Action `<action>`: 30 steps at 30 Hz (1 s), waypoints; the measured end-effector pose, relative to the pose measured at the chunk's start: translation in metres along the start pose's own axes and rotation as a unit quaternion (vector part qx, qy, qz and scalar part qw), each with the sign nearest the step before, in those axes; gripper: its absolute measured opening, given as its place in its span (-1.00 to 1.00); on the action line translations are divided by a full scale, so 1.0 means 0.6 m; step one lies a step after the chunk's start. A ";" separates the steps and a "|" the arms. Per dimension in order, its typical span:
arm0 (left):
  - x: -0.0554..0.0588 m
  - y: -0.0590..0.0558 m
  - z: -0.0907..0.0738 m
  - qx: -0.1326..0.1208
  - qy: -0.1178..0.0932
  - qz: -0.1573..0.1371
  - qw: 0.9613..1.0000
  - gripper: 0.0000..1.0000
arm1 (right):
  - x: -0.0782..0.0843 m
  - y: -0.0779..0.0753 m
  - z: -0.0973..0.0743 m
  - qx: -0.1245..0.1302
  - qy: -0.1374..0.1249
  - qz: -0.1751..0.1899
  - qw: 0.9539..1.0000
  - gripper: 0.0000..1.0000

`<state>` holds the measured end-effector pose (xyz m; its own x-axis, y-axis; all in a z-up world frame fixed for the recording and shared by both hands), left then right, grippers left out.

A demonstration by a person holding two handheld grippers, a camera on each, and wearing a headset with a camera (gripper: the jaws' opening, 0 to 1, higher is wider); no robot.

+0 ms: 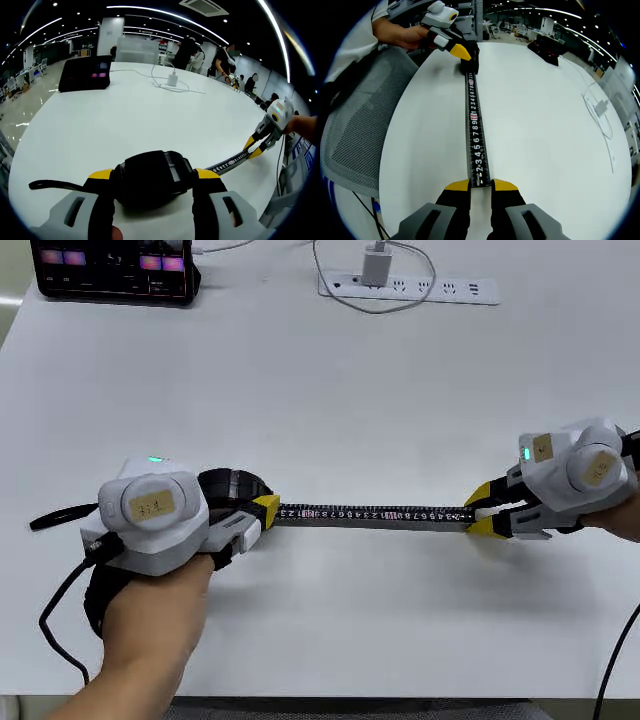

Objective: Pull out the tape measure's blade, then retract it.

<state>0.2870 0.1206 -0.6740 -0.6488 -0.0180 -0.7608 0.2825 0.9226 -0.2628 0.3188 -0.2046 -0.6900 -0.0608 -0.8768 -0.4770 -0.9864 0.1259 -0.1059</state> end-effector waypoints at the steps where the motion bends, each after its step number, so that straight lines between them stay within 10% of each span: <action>1: 0.000 0.000 0.000 -0.001 0.001 0.001 1.000 0.17 | 0.000 0.000 0.000 0.000 0.000 0.000 1.000 -0.77; 30: 0.000 0.003 -0.003 0.006 0.013 0.001 1.000 0.11 | -0.024 0.004 0.013 -0.013 0.008 -0.012 1.000 -0.80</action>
<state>0.2865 0.1230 -0.6734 -0.6667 -0.0065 -0.7453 0.2920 0.9177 -0.2692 0.3186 -0.1879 -0.6903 -0.0385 -0.8864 -0.4614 -0.9912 0.0924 -0.0949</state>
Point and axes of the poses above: the centre of the closed fingertips' face, and the gripper's own axes: z roughly forward along the fingers, y roughly to its left, x roughly out of its underside, the point moved 7 cm from there along -z, roughly backward along the fingers, and after that the axes turned 8 degrees about x, right-handed, at the moved point
